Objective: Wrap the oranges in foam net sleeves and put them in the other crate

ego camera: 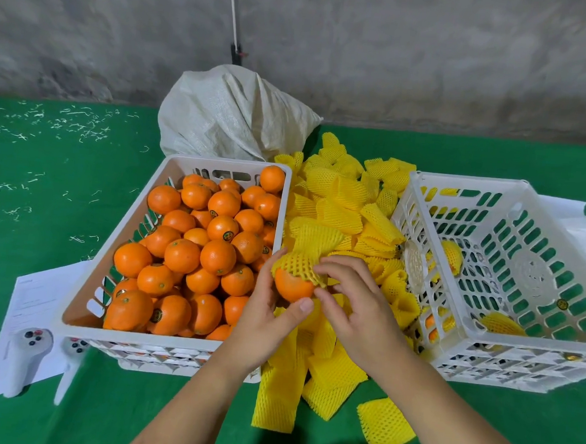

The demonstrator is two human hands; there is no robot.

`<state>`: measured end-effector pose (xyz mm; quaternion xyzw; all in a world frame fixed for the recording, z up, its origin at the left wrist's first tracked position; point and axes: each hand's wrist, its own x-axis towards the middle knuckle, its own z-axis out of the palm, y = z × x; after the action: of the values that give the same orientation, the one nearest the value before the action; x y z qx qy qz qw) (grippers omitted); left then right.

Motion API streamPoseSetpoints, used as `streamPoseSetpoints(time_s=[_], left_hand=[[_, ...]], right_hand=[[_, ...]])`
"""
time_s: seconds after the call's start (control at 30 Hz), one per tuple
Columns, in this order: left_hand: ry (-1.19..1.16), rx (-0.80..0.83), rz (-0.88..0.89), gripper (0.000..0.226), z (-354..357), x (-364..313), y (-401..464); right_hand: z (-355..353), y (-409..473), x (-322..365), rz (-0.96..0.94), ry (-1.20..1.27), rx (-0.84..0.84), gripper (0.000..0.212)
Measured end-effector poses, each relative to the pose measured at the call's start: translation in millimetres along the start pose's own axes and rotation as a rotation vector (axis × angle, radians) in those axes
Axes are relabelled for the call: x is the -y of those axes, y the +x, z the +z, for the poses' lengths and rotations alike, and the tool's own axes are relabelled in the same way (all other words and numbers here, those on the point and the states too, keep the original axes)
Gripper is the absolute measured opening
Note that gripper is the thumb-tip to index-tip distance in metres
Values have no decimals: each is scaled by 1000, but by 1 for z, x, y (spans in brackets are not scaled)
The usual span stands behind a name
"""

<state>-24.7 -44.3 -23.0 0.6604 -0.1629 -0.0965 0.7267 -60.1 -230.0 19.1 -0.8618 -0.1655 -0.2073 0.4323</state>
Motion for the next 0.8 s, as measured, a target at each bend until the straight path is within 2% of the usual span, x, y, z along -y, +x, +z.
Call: streamPoseSetpoints(time_s=[0.07, 0.23, 0.33, 0.43, 0.53, 0.6, 0.73, 0.8], left_hand=[[21, 14, -6, 86, -2, 0, -1], [82, -97, 67, 76, 5, 2, 2], [188, -186, 137, 73, 6, 1, 3], [91, -159, 109, 70, 6, -1, 2], [10, -171, 54, 79, 3, -5, 3], [-13, -105, 21, 85, -1, -4, 1], [45, 65, -2, 87, -8, -1, -1], [74, 64, 27, 85, -6, -1, 0]], right_hand=[[-4, 2, -2, -15, -8, 0, 34], [-4, 5, 3, -152, -280, -128, 19], [10, -4, 13, -243, -299, -146, 16], [16, -10, 13, -163, -275, -69, 24], [12, -9, 5, 30, -98, -18, 43], [10, -7, -1, 78, -1, 22, 49], [3, -6, -15, 81, -12, 56, 37], [-1, -6, -18, 52, -41, 32, 37]])
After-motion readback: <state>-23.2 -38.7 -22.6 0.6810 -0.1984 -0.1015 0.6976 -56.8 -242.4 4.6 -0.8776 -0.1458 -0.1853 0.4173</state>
